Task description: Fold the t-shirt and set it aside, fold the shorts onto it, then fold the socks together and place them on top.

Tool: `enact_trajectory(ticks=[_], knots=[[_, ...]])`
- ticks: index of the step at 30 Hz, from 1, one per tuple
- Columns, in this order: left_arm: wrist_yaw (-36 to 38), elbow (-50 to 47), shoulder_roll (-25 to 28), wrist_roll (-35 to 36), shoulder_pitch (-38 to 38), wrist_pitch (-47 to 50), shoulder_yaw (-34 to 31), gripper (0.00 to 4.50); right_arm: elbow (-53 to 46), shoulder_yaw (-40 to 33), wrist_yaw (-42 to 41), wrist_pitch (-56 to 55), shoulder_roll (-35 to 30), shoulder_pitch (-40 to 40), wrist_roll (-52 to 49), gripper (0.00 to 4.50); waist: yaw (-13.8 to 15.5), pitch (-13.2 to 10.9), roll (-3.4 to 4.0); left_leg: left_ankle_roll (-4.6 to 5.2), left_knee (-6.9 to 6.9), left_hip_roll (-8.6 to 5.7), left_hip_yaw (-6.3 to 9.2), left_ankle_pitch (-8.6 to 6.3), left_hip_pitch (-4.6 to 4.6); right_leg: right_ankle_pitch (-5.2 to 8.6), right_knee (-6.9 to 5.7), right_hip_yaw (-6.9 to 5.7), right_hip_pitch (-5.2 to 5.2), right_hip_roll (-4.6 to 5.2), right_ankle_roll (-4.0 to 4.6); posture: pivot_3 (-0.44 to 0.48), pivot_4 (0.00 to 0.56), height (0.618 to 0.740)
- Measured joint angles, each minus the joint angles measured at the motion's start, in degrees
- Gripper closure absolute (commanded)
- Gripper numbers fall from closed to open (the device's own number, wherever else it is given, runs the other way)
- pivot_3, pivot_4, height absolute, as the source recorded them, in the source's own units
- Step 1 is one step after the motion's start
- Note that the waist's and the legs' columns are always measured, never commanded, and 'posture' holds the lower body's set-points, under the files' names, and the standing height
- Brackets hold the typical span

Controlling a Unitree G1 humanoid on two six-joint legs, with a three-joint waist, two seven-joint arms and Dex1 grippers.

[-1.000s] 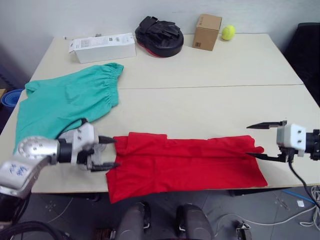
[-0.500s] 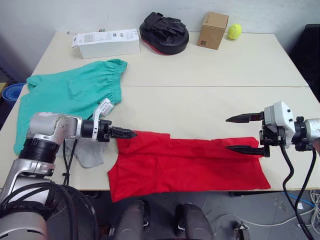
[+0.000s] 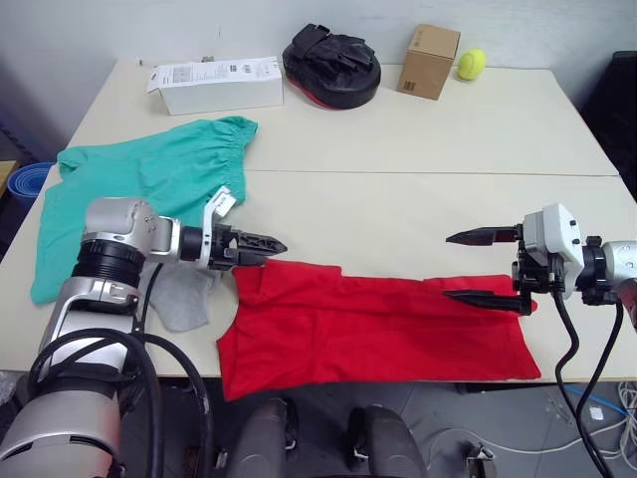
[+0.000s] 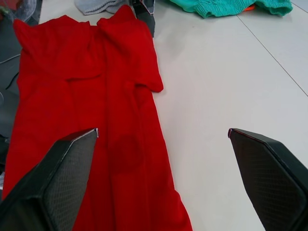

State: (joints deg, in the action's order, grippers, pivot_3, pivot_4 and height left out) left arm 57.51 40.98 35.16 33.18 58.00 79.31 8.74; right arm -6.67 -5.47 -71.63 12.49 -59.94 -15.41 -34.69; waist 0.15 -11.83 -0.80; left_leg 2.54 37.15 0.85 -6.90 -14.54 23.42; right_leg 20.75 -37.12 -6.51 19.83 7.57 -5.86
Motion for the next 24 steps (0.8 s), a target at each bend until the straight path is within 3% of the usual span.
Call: enact_trajectory(ticks=[14,17,24], knots=[[3.32,2.64,-0.40,-3.11,1.64,0.88,0.52,0.01,-1.74,-2.23,0.76,0.46,1.72,1.78,1.43,0.08,-0.16,-0.01,-0.01,-0.01,-0.03,0.00,0.00,0.00,0.00,0.00,0.00,0.00,0.02,0.00,0.00,0.000,0.150,0.740],[3.65,2.64,-0.62,-3.31,1.69,1.76,0.73,0.59,-1.99,-2.23,1.06,0.50,2.20,1.79,1.58,0.08,-0.18,-0.01,-0.01,-0.01,-0.04,0.00,0.00,-0.01,0.00,0.00,0.00,0.01,0.03,0.00,0.00,0.000,0.150,0.740],[3.28,2.64,-2.59,-3.49,1.68,2.16,0.56,2.93,-2.87,-2.24,0.89,0.50,2.47,1.79,1.59,0.08,-0.13,-0.02,-0.03,-0.01,-0.02,0.00,0.00,-0.01,0.01,0.00,0.01,0.01,0.03,0.01,0.00,0.000,0.150,0.740]])
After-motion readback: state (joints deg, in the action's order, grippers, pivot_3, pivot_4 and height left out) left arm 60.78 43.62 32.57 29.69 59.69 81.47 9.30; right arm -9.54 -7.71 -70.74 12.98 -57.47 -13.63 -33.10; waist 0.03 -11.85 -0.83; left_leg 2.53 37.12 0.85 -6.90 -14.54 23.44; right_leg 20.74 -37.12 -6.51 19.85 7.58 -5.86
